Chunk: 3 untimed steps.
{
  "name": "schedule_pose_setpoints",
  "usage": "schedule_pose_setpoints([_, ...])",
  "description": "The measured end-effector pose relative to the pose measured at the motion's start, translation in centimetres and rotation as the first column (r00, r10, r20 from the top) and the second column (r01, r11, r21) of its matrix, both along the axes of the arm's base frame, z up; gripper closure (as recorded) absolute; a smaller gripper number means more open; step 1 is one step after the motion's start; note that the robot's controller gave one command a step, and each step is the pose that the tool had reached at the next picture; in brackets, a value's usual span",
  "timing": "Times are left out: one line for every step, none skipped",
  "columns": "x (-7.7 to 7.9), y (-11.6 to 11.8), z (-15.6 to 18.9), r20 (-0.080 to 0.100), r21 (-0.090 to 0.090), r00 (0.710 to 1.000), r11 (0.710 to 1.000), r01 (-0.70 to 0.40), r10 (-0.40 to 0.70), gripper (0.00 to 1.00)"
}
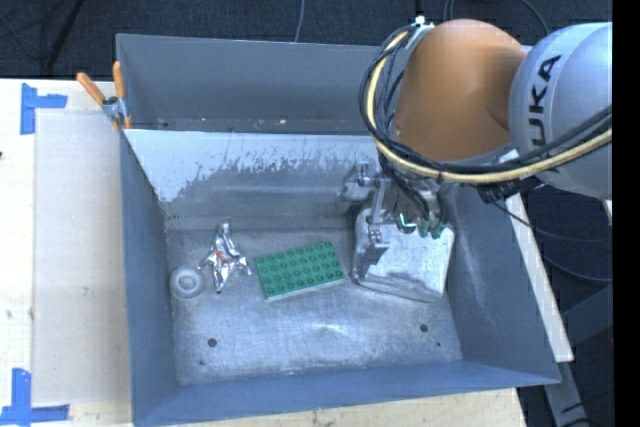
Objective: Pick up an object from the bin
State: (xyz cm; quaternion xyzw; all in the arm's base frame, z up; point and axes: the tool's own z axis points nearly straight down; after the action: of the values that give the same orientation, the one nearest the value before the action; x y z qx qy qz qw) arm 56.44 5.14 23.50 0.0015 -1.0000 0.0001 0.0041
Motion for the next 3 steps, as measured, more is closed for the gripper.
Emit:
schedule_pose_setpoints([5.6,2.3,-16.1,0.003,0.002,0.942,0.942,-0.336,0.336,0.00])
schedule_pose_setpoints([4.1,1.7,-13.3,0.009,0.001,0.949,0.949,-0.314,0.314,0.00])
schedule_pose_setpoints([5.3,1.5,-10.9,0.013,0.000,0.938,0.938,-0.347,0.347,0.00])
